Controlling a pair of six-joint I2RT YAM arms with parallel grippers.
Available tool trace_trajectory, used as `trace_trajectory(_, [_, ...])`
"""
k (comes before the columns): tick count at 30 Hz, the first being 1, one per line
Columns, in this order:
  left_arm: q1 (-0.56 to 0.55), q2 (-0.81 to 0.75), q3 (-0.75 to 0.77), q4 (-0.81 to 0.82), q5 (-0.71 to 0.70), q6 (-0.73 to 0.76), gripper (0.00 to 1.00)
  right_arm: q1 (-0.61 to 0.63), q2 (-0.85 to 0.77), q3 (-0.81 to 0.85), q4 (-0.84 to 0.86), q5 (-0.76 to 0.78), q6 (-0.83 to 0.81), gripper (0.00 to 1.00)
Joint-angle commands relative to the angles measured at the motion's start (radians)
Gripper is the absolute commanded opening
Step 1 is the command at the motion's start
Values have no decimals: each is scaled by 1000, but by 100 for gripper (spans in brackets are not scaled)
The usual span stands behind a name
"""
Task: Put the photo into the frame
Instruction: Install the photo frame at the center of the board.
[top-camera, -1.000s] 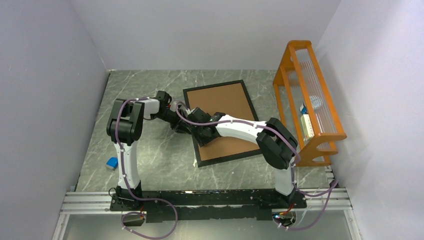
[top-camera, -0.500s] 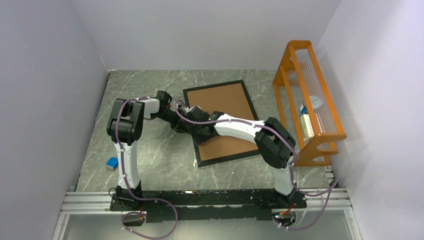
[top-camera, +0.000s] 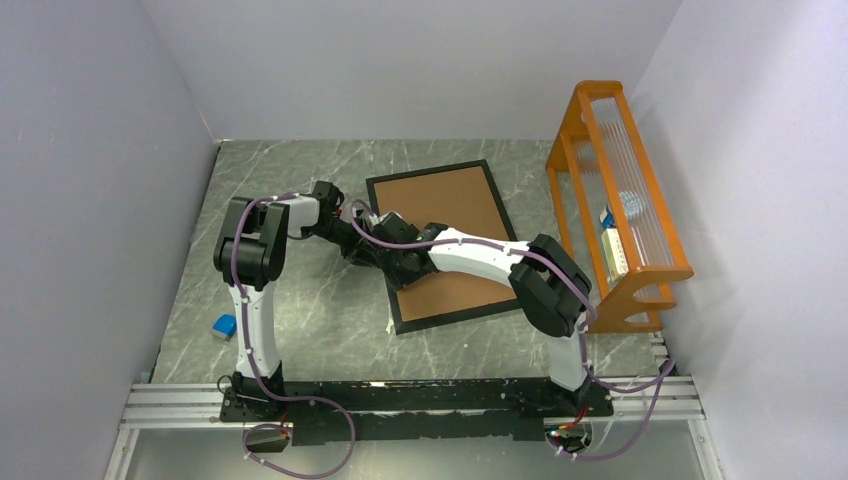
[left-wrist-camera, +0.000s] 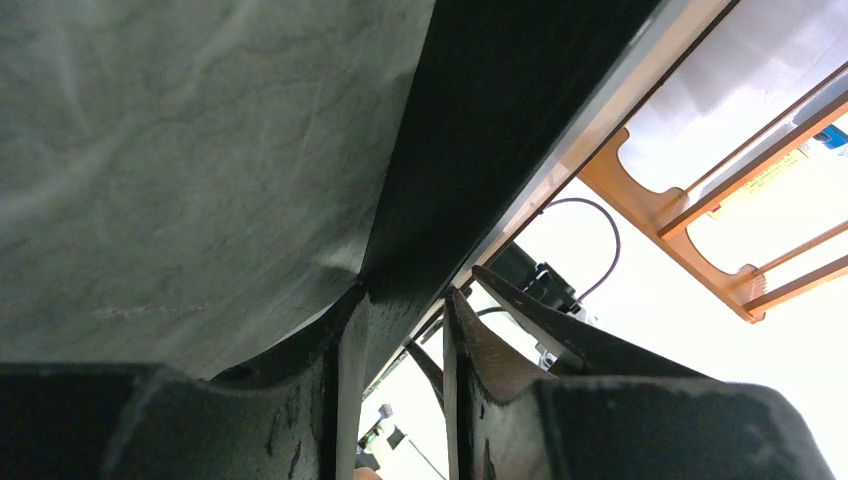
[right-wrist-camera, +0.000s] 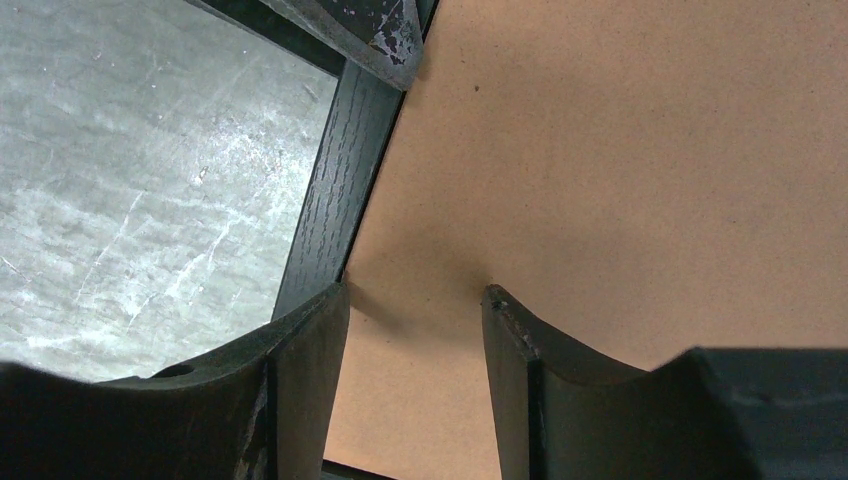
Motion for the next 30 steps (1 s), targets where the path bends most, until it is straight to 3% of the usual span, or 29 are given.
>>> trace_trajectory(1, [-34, 102, -46, -32, -260, 53, 27, 5, -40, 33, 44, 4, 13, 55])
trace_trajectory(30, [-34, 109, -45, -29, -256, 52, 26, 5, 26, 22, 20, 28, -22, 53])
